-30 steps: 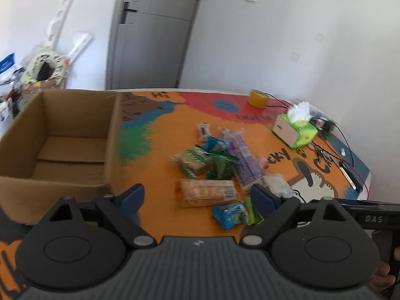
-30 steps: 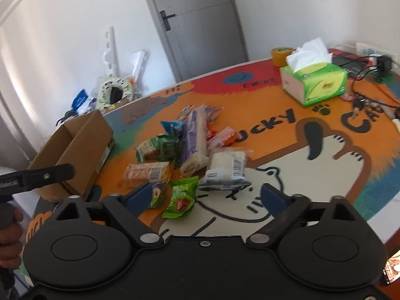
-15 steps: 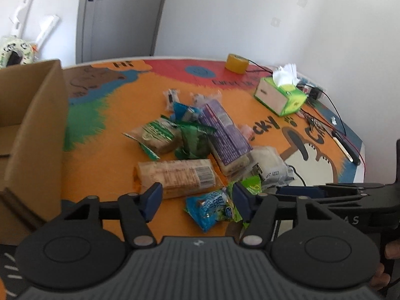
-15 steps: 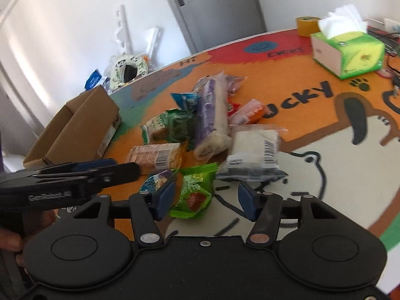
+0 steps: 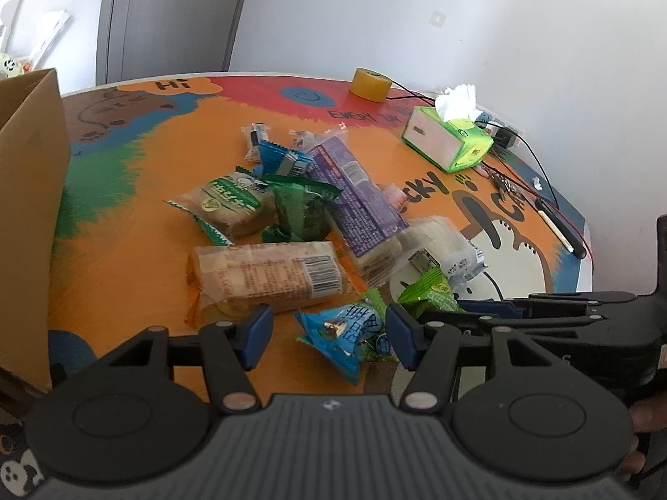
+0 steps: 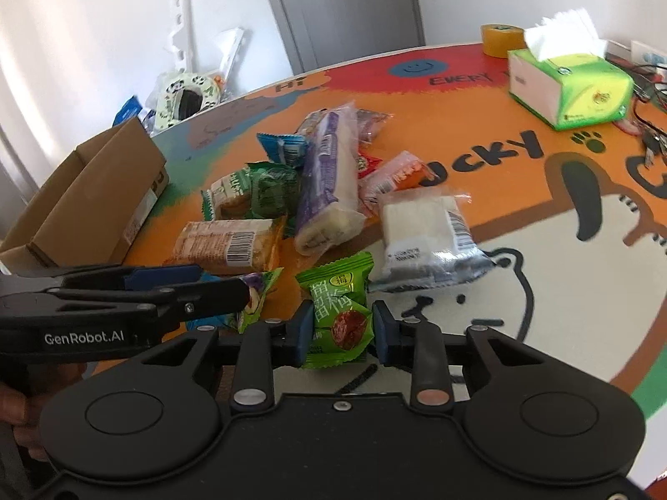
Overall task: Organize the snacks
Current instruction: 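Grasp the blue snack bag with the left gripper while the right grasps the green chip bag, then carry both held snack bags over the cardboard box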
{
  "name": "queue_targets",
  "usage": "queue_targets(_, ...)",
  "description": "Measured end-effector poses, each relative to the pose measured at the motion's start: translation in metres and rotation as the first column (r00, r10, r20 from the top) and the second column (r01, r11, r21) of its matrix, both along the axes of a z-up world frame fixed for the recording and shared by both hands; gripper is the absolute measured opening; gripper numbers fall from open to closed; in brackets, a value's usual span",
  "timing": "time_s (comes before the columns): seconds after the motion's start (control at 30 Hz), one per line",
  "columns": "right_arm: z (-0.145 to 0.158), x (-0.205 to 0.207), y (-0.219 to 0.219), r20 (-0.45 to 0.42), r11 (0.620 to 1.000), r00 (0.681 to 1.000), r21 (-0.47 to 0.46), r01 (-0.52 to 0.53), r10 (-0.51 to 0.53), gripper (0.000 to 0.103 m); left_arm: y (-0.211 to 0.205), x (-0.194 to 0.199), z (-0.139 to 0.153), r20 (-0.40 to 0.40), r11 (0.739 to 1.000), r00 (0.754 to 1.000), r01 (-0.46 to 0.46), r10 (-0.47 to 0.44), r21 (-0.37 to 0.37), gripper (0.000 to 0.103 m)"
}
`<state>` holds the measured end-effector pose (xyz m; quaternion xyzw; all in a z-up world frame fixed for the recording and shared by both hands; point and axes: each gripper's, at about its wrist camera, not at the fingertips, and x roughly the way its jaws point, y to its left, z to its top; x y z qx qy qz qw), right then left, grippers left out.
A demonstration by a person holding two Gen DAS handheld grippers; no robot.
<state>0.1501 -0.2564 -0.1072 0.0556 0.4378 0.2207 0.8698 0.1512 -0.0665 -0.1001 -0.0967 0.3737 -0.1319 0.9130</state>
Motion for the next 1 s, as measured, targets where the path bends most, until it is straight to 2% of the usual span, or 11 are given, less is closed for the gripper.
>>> queue_targets(0.23, 0.0, -0.007, -0.012, 0.013, 1.0, 1.0, -0.002, -0.011, 0.011, 0.03, -0.009, -0.001, -0.003, -0.007, 0.999, 1.0, -0.025, 0.025, 0.024, 0.059)
queue_targets(0.4, -0.002, -0.005, -0.019, 0.029, 0.999, 0.999, 0.0, -0.038, 0.038, 0.032, -0.024, 0.0, -0.006, 0.001, 0.996, 0.999, -0.05, 0.05, 0.078, 0.059)
queue_targets(0.43, -0.002, -0.005, -0.019, 0.034, 0.999, 0.999, 0.004, -0.039, 0.039, 0.033, -0.027, 0.0, -0.006, 0.003, 0.995, 0.999, -0.052, 0.052, 0.081, 0.057)
queue_targets(0.47, -0.003, -0.004, -0.019, 0.04, 0.999, 0.998, 0.004, -0.041, 0.041, 0.034, -0.03, -0.001, -0.006, 0.006, 0.995, 0.999, -0.051, 0.051, 0.086, 0.049)
queue_targets(0.5, -0.004, -0.004, -0.019, 0.047, 0.999, 0.998, 0.003, -0.043, 0.043, 0.034, -0.032, -0.001, -0.006, 0.009, 0.994, 0.999, -0.052, 0.051, 0.093, 0.046)
queue_targets(0.57, -0.005, -0.003, -0.019, 0.06, 0.999, 0.997, 0.005, -0.051, 0.051, 0.035, -0.034, -0.001, -0.007, 0.009, 0.992, 0.997, -0.076, 0.075, 0.1, 0.03)
queue_targets(0.63, -0.007, -0.002, -0.02, 0.075, 0.998, 0.995, 0.014, -0.06, 0.059, 0.035, -0.035, 0.0, -0.006, 0.005, 0.991, 0.996, -0.089, 0.089, 0.1, 0.027)
queue_targets(0.8, -0.01, 0.004, -0.029, 0.081, 0.995, 0.995, 0.069, -0.072, 0.066, 0.032, -0.044, 0.0, -0.004, 0.006, 0.985, 0.994, -0.107, 0.107, 0.139, 0.025)
queue_targets(1.0, -0.011, 0.011, -0.041, 0.058, 0.987, 0.993, 0.121, -0.109, 0.102, 0.031, -0.049, -0.001, 0.004, -0.003, 0.975, 0.986, -0.166, 0.169, 0.15, 0.024)
